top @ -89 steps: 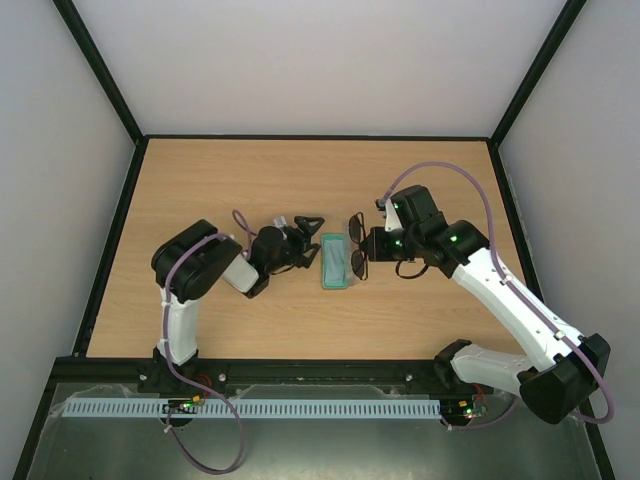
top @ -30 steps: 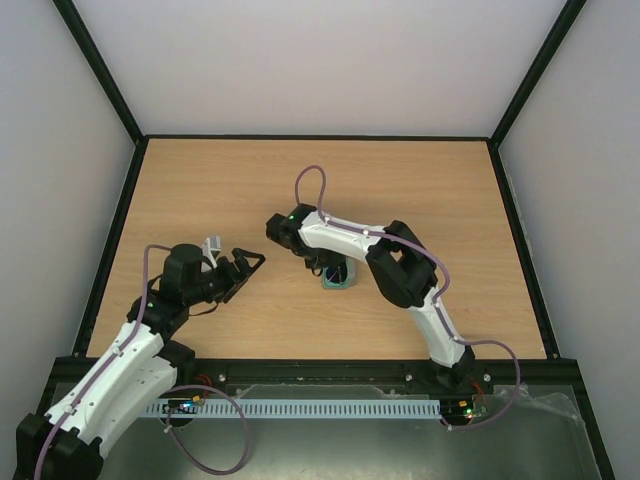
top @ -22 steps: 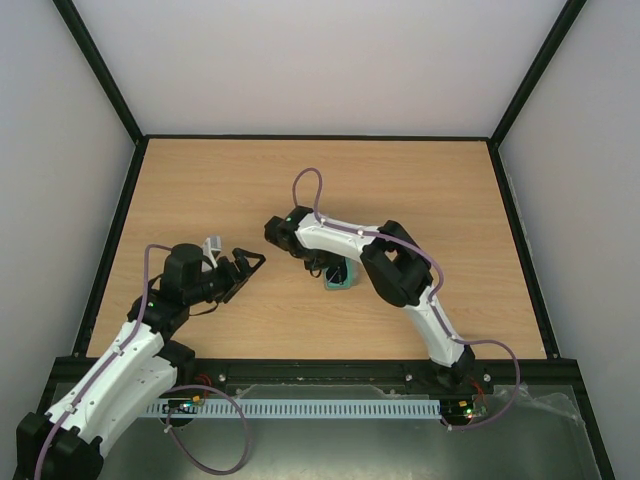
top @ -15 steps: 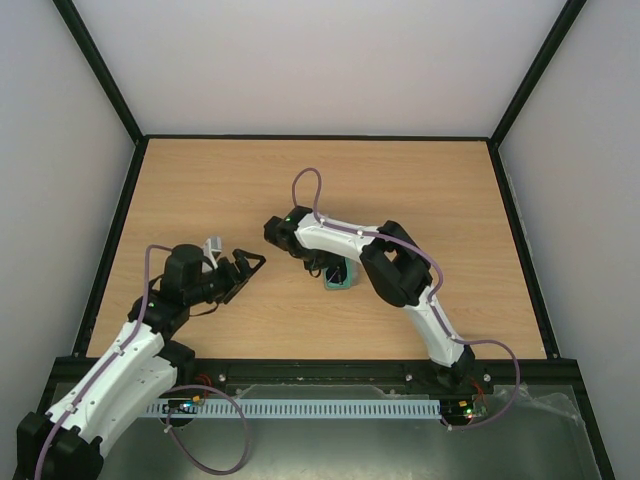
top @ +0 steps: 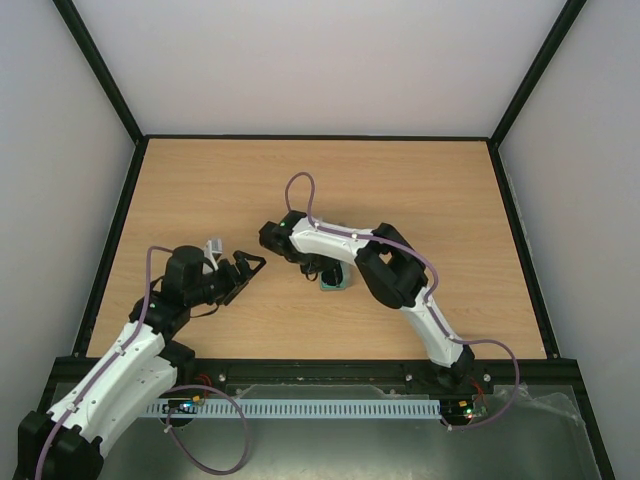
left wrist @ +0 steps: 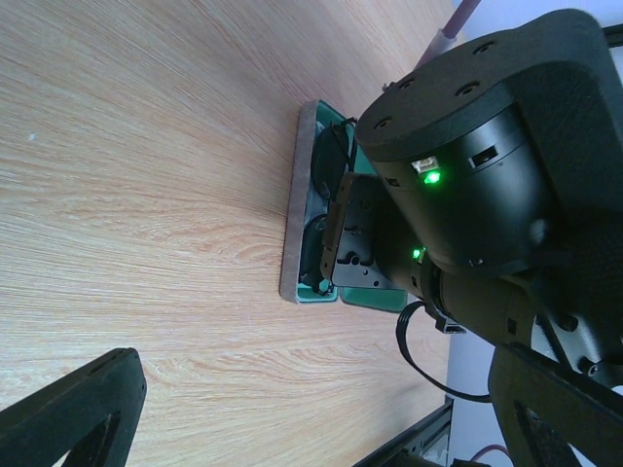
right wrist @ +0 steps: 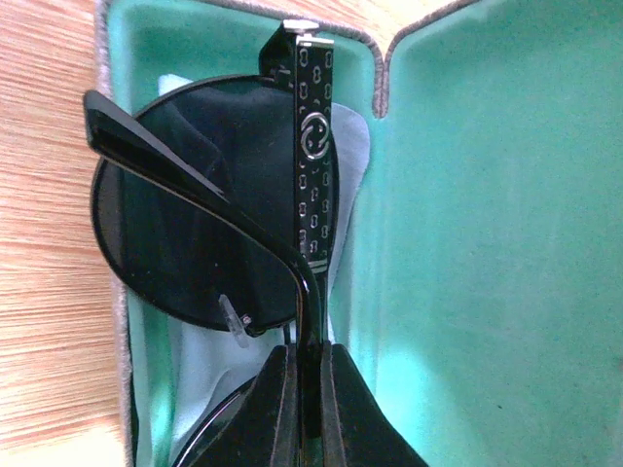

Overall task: Organize the sunglasses
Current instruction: Place the sunglasses in the sunglasses case.

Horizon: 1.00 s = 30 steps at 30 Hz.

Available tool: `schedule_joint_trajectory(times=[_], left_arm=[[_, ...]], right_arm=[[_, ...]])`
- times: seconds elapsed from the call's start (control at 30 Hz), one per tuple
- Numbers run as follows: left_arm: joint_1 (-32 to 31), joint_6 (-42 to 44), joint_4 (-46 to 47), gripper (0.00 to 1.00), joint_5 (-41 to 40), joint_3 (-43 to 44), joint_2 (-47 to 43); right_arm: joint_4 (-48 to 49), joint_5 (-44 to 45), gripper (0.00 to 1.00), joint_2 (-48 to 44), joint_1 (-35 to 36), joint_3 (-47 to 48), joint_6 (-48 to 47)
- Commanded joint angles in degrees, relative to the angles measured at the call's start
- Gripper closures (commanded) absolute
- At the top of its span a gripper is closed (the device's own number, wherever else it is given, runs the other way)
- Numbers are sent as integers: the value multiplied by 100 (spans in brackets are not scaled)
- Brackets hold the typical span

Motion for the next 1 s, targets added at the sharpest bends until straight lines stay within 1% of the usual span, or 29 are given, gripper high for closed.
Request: schedule_joint_trajectory(times=[0.0, 0.2, 0.43, 0.97], left_arm=[[42, -14, 60, 1, 90, -87, -39], [42, -12, 66, 1, 82, -98, -44], [42, -17, 85, 1, 92, -98, -44], [42, -15, 101, 1, 91, -137, -53]], right_arm=[[-171, 194, 99, 76, 50, -200, 86], [-175, 530, 99, -237, 39, -416, 231], [-188, 696, 99, -504, 56, -334, 233], [-176, 745, 99, -629, 75, -527, 306]])
